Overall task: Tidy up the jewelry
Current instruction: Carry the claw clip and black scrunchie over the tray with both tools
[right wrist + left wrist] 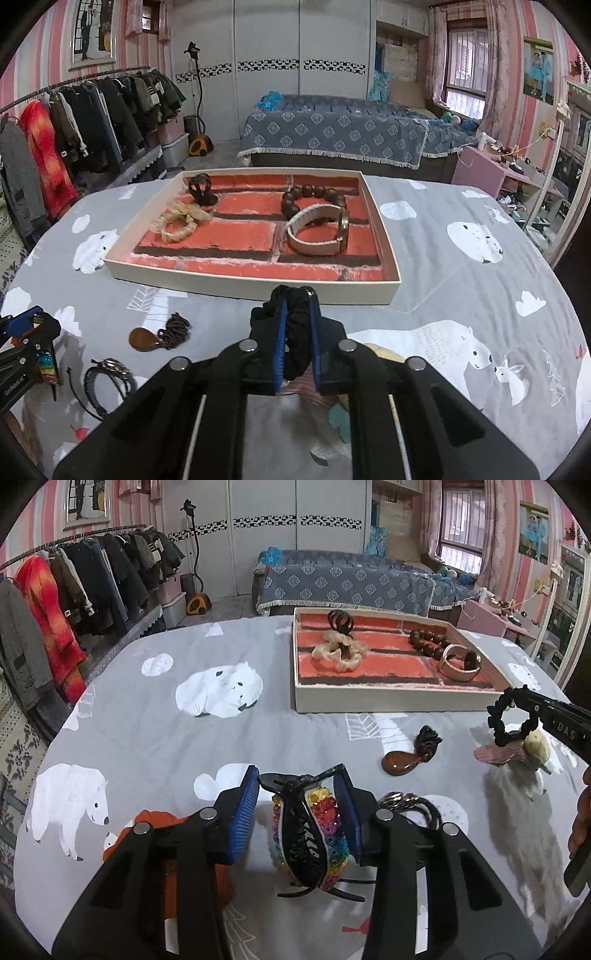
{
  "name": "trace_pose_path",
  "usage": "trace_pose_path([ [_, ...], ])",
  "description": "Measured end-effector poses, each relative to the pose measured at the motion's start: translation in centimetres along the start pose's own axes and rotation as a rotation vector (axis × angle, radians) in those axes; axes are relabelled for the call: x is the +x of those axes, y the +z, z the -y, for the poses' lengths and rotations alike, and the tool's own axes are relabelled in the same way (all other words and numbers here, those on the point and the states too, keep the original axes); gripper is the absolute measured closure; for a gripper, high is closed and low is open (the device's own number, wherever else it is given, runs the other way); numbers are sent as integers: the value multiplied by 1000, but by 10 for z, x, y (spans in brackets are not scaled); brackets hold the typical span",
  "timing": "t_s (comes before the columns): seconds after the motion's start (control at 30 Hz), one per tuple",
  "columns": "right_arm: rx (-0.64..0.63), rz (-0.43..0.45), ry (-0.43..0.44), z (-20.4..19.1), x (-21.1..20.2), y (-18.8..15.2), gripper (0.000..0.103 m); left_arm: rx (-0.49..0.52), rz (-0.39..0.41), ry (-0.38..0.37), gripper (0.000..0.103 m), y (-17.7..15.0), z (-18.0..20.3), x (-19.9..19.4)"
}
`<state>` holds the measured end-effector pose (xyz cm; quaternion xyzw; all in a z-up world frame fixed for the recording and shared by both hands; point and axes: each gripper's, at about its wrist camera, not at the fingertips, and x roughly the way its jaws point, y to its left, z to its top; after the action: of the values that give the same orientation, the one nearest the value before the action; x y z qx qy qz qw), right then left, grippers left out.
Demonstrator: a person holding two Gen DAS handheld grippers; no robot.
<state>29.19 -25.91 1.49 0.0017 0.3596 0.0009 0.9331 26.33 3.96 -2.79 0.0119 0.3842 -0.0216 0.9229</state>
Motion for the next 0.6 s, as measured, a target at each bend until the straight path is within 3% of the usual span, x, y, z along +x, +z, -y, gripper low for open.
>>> trace_pose_path([
  [0.6,12,28,16,8,-5,31,91,-9,28,-32,63,57,13,2],
])
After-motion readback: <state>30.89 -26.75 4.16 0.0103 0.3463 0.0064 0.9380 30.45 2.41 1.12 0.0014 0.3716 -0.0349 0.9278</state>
